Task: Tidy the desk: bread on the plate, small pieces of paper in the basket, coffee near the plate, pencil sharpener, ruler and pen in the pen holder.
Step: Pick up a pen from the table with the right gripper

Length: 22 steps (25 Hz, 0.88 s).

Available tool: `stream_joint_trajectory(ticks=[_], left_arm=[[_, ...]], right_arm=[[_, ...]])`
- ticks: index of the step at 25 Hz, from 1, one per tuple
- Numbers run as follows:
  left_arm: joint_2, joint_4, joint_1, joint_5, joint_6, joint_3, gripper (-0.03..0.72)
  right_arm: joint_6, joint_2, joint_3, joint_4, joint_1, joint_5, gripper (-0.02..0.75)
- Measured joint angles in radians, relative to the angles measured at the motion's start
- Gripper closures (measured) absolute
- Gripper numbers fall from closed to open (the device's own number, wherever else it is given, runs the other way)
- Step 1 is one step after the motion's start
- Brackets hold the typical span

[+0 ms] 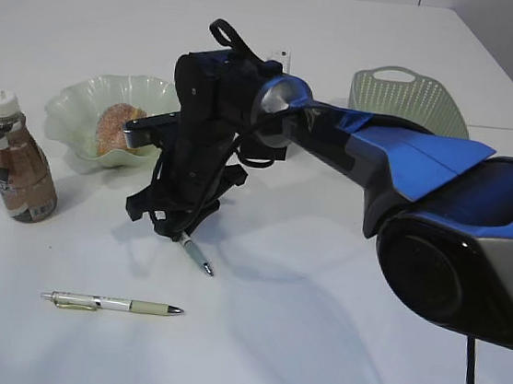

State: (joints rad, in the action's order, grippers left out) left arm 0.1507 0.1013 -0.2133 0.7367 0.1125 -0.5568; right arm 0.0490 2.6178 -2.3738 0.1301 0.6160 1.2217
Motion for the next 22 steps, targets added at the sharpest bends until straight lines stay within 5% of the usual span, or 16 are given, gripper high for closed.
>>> stream_joint_trajectory(ticks=[22], left_arm=[[0.0, 0.005, 0.0, 0.0, 0.0, 0.0, 0.379]], right_arm=[[-0.01, -0.073, 0.002, -0.002, 0.0, 0.004, 0.61]])
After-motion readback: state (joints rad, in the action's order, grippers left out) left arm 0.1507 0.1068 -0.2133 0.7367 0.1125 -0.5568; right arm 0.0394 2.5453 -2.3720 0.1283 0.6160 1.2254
